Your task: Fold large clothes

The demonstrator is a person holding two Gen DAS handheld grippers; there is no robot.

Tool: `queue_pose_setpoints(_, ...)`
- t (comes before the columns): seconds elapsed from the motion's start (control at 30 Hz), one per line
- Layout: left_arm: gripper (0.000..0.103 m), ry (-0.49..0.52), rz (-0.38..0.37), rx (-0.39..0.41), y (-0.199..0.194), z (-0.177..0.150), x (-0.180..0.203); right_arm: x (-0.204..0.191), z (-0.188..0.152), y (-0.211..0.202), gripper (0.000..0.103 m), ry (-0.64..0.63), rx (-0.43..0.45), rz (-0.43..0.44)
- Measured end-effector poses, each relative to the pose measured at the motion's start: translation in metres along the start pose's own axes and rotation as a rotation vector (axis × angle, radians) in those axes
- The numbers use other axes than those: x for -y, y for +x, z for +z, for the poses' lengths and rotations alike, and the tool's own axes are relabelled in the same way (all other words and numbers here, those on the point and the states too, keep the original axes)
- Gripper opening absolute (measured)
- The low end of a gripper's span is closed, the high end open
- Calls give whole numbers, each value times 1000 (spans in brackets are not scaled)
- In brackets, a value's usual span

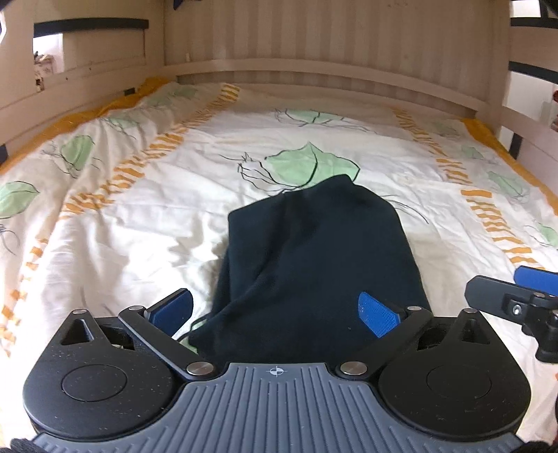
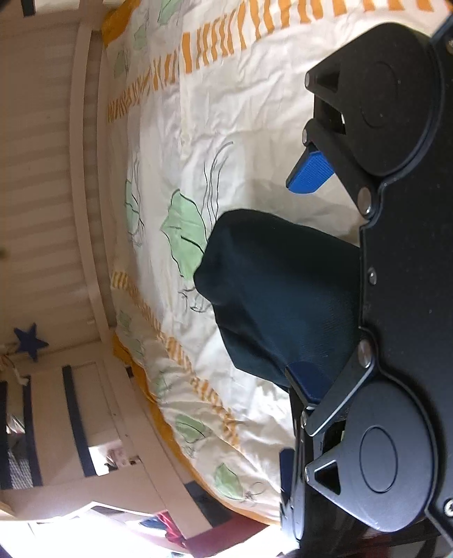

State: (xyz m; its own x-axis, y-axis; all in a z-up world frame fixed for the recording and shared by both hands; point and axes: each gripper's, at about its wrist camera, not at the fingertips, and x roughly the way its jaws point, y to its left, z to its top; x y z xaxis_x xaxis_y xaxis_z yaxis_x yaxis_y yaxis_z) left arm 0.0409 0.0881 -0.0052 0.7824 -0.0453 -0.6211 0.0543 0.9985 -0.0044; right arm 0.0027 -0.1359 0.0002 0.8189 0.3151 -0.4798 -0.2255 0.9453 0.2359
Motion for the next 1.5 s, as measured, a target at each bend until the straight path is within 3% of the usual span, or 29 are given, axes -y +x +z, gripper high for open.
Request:
queue_pose_setpoints(0.27,103,2,-6,0,-25,-5,5,-7,-3,-16,102,13,-39,-60)
queue_pose_setpoints(0.5,103,13,48,-37,-37,-14,16,-3,-11,-32,102,41,-44,-69)
queue_pose_setpoints(0.73,102,33,65,-13,-52,-24,21,-1,-16,-42,102,60,-47,-100)
queue_pose_setpoints(1.5,102,52,100,-52,-51,-26,21,0,-28,-44,102,76,-82,-122)
